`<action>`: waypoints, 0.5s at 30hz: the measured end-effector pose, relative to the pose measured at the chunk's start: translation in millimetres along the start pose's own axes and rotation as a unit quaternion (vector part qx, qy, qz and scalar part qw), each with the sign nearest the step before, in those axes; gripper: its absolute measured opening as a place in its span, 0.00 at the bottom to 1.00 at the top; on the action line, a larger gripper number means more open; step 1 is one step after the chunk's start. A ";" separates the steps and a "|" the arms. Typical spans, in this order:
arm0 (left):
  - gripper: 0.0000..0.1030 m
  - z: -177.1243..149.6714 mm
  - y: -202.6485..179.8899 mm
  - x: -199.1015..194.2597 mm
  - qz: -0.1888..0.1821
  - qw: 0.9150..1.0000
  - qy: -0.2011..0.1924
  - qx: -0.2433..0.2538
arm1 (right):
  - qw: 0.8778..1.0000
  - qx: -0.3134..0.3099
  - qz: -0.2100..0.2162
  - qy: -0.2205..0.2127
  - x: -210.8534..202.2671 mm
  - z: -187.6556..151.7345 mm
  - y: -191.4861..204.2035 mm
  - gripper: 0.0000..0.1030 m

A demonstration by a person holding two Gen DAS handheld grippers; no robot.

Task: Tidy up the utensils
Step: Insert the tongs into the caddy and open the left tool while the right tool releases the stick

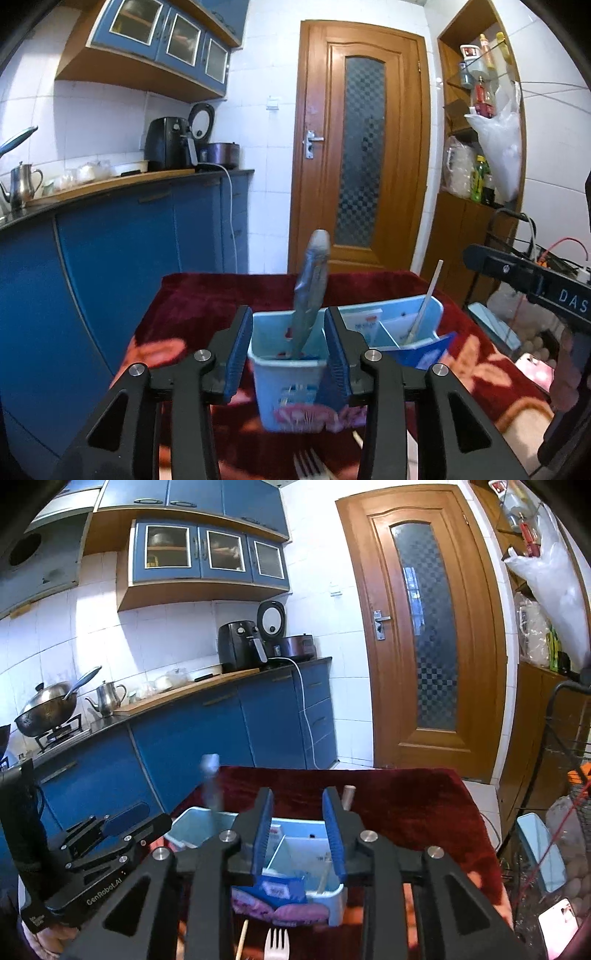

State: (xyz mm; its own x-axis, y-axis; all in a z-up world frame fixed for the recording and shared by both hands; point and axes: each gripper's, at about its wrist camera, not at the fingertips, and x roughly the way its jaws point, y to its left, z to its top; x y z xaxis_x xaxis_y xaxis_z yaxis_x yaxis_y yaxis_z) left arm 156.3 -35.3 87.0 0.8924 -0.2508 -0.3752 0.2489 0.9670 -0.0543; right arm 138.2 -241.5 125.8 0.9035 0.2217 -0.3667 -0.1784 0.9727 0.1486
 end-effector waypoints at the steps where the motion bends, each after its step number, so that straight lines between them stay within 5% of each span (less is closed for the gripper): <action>1: 0.40 -0.6 -0.5 -5.3 0.000 1.000 0.003 0.002 | 1.000 -0.002 0.002 0.006 -5.9 -0.4 2.6 0.30; 15: 0.40 -15.7 -8.9 -53.1 -0.016 0.996 0.084 0.014 | 0.994 0.016 0.003 0.112 -41.6 -42.5 3.2 0.30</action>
State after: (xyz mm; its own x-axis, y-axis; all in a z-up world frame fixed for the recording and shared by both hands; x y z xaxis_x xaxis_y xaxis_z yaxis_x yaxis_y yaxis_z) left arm 100.8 -29.9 92.9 0.8090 -0.2673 -0.5236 0.2884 0.9566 -0.0429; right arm 83.5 -244.7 102.5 0.7927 0.2407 -0.5600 -0.1681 0.9694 0.1786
